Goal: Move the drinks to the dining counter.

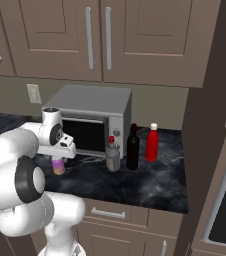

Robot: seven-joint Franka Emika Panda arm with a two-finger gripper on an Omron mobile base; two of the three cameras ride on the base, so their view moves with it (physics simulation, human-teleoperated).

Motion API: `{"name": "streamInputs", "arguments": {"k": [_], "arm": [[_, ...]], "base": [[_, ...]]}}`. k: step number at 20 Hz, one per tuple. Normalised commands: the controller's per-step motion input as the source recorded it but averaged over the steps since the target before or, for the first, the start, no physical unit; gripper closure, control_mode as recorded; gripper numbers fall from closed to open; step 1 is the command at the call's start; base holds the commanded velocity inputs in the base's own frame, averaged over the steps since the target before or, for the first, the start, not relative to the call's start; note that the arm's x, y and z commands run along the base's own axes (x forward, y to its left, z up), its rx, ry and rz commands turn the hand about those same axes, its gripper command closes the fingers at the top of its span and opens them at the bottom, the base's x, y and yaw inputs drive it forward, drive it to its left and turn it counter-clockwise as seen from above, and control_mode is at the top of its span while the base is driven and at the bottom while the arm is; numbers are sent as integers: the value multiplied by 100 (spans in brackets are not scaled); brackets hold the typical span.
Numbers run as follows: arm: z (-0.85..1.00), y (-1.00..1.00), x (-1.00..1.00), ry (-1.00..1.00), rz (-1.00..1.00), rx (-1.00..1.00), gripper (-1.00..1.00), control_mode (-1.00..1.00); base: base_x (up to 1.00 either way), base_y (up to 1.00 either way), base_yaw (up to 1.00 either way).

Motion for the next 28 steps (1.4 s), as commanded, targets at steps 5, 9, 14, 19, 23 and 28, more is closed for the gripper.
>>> {"name": "streamInputs", "arguments": {"k": [5,9,14,19,23,28], "arm": [[-3,0,10,0,0,0,-100,-100],[-5,0,5,0,0,0,-100,-100],[-16,0,0,0,0,0,-100,-100],[-19,0,0,0,0,0,-100,-100],[-11,0,0,0,0,0,100,-100],[0,0,0,0,0,0,100,-100]], "base": [[0,0,0],[0,0,0],[0,0,0],[0,0,0],[0,0,0],[0,0,0]]}}
